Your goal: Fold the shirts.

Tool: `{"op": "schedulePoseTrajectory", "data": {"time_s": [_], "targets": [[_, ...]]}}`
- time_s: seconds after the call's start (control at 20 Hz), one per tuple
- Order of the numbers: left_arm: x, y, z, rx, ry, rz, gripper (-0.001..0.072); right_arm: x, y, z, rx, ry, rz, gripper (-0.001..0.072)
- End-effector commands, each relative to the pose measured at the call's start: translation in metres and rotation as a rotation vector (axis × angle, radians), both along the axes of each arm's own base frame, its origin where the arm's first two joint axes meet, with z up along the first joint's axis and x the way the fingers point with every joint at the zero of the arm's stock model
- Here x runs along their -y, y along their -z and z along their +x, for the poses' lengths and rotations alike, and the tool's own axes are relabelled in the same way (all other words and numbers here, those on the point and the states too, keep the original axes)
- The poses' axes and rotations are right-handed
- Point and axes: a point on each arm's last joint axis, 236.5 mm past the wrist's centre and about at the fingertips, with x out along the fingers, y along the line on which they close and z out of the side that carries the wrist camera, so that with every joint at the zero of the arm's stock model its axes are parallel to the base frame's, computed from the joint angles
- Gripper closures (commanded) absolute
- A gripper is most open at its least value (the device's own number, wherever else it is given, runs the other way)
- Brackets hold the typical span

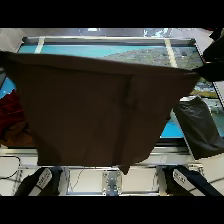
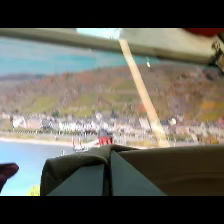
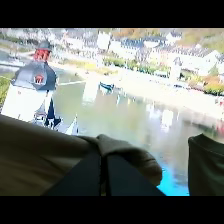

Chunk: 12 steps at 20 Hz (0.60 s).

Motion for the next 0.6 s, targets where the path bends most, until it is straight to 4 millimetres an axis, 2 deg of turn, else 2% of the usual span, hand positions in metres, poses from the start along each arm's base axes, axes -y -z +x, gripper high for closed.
{"op": "schedulePoseTrajectory", "data": {"time_s": [0.0, 0.1, 0.15, 0.25, 0.3, 0.35, 0.4, 0.45, 0.5, 0.55], "targets": [[0.015, 0.126, 0.084, -0.215, 0.032, 0.192, 0.07, -0.004, 0.092, 0.076, -0.159, -0.009, 0.133, 0.0703], [0.014, 0.166, 0.149, -0.171, -0.074, 0.19, 0.07, 0.001, 0.133, 0.124, -0.164, 0.04, 0.194, 0.0703], [0.017, 0.187, 0.171, -0.161, -0.092, 0.182, 0.07, 0.002, 0.156, 0.147, -0.16, 0.067, 0.221, 0.0703], [0.028, 0.237, 0.205, -0.189, -0.099, 0.172, 0.0698, 0.0, 0.197, 0.186, -0.141, 0.117, 0.248, 0.0702], [0.032, 0.256, 0.218, -0.196, -0.11, 0.15, 0.0698, 0.0, 0.213, 0.204, -0.116, 0.144, 0.255, 0.07], [0.035, 0.271, 0.23, -0.2, -0.131, 0.104, 0.0698, -0.001, 0.224, 0.222, -0.075, 0.175, 0.263, 0.0699], [0.038, 0.277, 0.24, -0.192, -0.163, 0.042, 0.0698, -0.001, 0.227, 0.239, -0.02, 0.211, 0.275, 0.0693], [0.037, 0.278, 0.25, -0.173, -0.211, -0.031, 0.0697, -0.001, 0.223, 0.254, 0.041, 0.24, 0.287, 0.0657], [0.035, 0.274, 0.257, -0.154, -0.247, -0.088, 0.0697, 0.0, 0.212, 0.265, 0.103, 0.263, 0.294, 0.0515], [0.036, 0.266, 0.261, -0.142, -0.267, -0.136, 0.0696, 0.001, 0.196, 0.275, 0.162, 0.28, 0.306, 0.0317]]}}
